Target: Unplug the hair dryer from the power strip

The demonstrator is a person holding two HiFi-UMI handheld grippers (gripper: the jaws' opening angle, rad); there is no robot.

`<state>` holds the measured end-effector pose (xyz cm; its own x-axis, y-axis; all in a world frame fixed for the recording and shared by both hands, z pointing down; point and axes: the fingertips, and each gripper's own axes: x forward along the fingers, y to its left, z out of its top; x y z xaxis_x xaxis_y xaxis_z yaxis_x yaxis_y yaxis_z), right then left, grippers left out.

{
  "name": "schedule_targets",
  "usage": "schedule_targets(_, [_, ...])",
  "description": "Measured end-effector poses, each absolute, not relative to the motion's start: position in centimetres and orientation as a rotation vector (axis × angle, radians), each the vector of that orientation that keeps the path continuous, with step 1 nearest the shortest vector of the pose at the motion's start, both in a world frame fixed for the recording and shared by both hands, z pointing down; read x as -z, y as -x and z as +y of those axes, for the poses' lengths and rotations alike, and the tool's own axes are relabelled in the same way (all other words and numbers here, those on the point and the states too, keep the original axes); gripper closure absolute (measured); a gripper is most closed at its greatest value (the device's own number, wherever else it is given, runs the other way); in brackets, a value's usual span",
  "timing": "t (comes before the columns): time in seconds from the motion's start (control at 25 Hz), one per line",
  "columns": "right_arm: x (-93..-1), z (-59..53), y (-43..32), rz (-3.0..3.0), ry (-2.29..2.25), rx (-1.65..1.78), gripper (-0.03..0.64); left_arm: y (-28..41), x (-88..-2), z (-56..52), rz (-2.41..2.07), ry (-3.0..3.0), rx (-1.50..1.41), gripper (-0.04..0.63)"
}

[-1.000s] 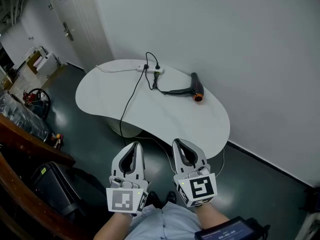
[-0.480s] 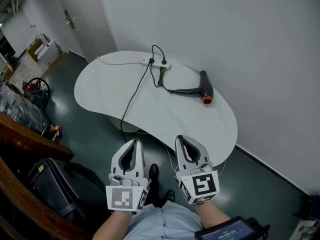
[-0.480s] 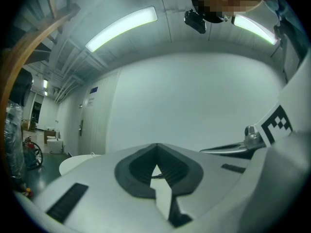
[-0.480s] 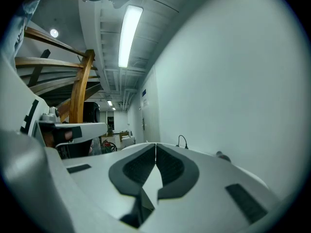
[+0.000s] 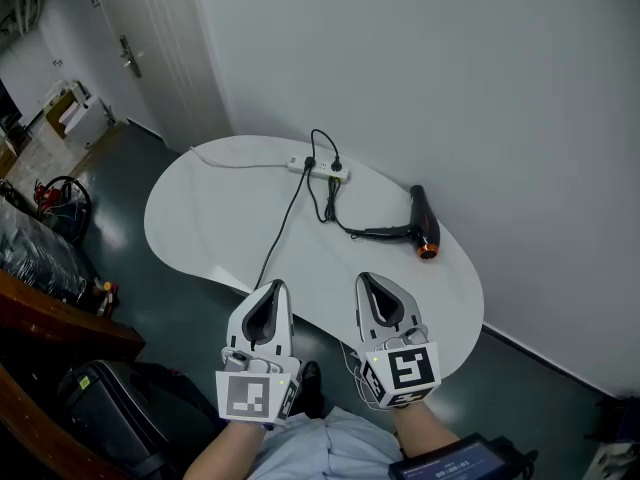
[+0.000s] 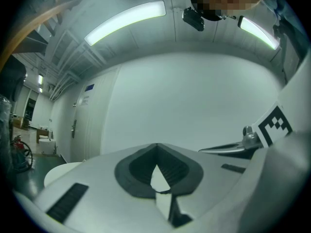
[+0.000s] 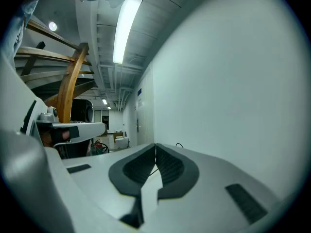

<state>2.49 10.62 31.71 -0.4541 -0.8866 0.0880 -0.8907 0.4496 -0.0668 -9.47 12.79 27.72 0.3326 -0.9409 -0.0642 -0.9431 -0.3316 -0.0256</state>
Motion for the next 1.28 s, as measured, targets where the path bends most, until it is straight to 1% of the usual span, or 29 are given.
schedule_targets(0.52, [-29.5, 3.8, -0.2, -2.593, -1.731, -0.054, 0.615, 11.5, -26.2, 5.4, 1.640, 2.566, -0.133, 0.598])
schedule_targets(1.28, [-30.1, 0.3, -1.6, -2.543, -1.804, -0.078, 0.615, 10.2, -27.7, 1.8, 1.583, 2.629, -0.067, 0.598])
